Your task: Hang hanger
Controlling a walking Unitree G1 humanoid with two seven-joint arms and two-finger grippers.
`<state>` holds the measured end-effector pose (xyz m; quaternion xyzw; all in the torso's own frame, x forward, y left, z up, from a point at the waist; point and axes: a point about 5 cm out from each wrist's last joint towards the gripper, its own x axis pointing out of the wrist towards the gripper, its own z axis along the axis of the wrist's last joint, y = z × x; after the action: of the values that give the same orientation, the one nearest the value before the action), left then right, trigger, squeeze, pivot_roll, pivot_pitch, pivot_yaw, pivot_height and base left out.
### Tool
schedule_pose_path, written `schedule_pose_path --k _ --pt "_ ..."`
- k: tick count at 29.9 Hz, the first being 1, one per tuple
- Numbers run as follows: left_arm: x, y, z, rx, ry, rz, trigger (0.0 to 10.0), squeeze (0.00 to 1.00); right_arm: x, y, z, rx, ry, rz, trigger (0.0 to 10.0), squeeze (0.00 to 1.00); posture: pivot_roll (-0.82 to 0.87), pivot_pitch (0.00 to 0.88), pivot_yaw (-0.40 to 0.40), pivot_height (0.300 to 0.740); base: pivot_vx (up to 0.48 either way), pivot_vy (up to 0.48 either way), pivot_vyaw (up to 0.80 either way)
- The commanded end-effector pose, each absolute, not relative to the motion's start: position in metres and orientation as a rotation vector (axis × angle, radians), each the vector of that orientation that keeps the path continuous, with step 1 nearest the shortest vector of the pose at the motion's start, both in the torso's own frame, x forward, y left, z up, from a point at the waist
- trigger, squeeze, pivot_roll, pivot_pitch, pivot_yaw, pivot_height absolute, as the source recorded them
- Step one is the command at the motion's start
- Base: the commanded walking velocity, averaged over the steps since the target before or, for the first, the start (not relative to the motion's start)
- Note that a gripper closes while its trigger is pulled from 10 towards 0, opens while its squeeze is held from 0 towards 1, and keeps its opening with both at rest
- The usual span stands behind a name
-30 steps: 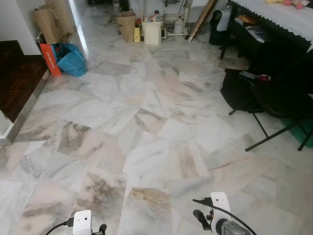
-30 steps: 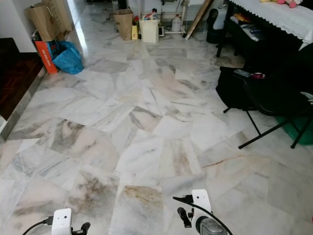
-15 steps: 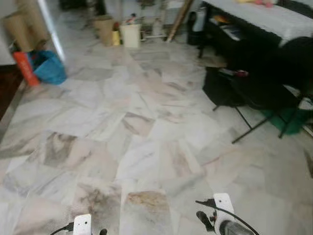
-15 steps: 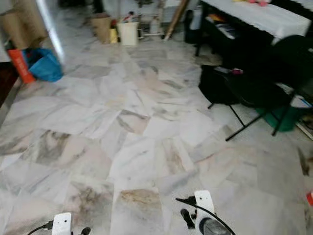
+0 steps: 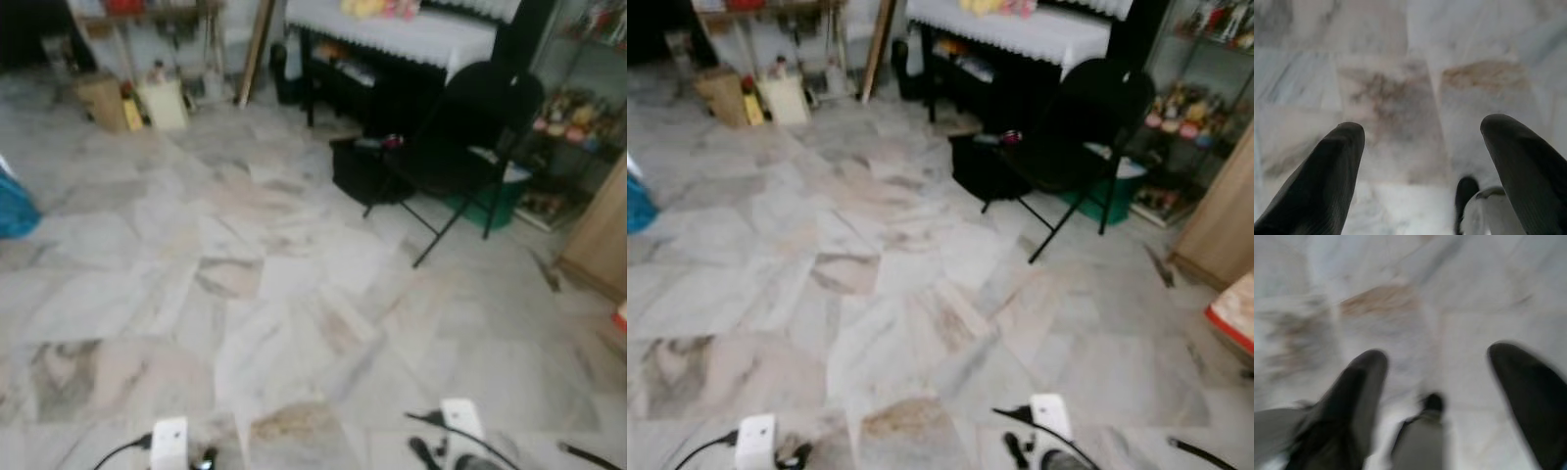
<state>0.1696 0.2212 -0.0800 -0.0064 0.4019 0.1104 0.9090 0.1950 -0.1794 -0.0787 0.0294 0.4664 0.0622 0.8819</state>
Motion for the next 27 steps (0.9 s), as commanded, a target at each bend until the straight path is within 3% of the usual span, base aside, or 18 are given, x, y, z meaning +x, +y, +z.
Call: schedule_pose_path --k 1,27 --pt "0.1632 0.2104 -0.0856 -0.035 0.864 0.206 10.0 0.00 0.1957 -0.1961 -0.0762 0.033 0.966 0.090 10.0 0.00 -0.01 0.000 0.010 0.740 0.000 0.000 -0.64" --pt "0.1650 0.2088 -0.0846 -0.018 0.849 0.177 10.0 0.00 0.1937 -0.1918 -0.0779 0.053 0.963 0.080 10.0 0.00 -0.02 0.000 0.006 0.740 0.000 0.000 -0.58"
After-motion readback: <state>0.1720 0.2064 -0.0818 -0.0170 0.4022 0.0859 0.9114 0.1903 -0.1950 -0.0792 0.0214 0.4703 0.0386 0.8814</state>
